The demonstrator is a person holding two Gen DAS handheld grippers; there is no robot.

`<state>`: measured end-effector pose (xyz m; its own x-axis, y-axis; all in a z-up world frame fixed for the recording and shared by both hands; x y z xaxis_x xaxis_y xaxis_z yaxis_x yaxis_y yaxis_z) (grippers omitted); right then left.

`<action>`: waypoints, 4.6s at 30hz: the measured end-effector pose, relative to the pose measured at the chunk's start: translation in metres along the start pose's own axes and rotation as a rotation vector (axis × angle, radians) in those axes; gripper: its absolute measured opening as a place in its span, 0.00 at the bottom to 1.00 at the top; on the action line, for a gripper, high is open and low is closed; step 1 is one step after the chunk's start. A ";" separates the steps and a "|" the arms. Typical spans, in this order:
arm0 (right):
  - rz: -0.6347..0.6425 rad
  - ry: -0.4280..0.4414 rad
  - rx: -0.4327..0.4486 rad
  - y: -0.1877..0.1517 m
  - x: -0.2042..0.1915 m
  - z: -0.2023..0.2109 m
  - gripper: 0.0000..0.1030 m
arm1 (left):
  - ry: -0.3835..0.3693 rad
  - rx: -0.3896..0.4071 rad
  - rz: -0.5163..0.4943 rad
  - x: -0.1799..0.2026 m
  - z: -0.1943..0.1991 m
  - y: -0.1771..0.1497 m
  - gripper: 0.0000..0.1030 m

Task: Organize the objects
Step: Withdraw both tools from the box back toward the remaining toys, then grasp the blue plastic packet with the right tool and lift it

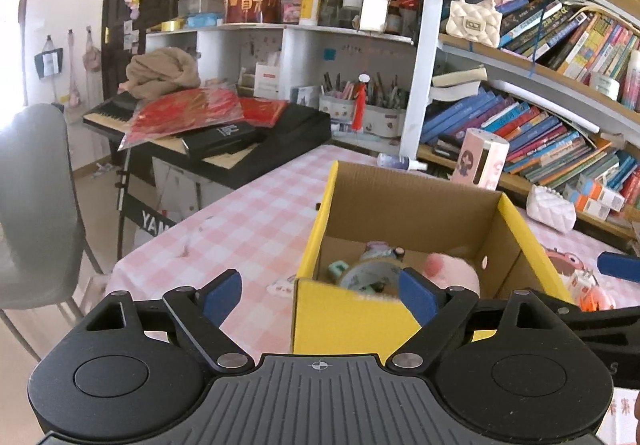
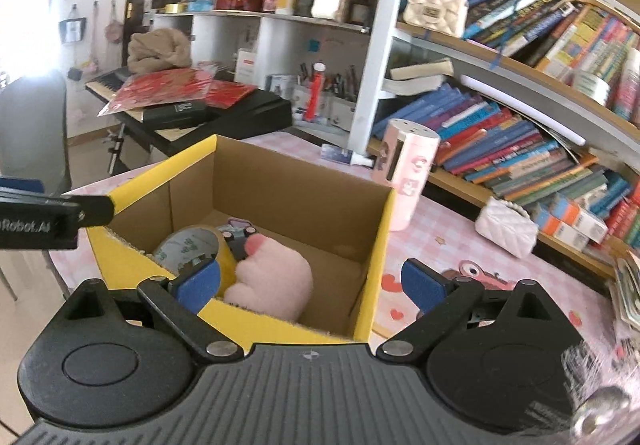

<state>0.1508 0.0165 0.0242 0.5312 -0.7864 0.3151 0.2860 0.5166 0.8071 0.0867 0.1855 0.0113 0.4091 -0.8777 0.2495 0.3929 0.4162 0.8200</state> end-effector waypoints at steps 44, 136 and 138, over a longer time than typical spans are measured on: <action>-0.236 -0.195 -0.253 -0.131 -0.043 0.128 0.95 | -0.107 -0.219 -0.210 -0.003 0.083 -0.112 0.95; -0.401 0.037 -0.264 -0.205 0.275 -0.033 0.38 | -0.221 -0.229 -0.315 0.320 -0.066 -0.120 0.95; -0.411 0.020 -0.261 -0.207 0.281 -0.020 0.38 | -0.215 -0.232 -0.301 0.327 -0.077 -0.119 0.95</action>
<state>0.2568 -0.3046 -0.0645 0.3472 -0.9377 -0.0153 0.6642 0.2344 0.7098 0.2364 -0.1328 -0.0446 0.0770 -0.9873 0.1390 0.6531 0.1553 0.7412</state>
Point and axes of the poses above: each gripper's, at about its wrist camera, not at the fingertips, and z roughly against the way its jaws point, x to its right, y to its top, the point moved 5 cm from there along -z, roughly the way its jaws point, and after that the axes turned 11 degrees about z, right-handed, at the moved point
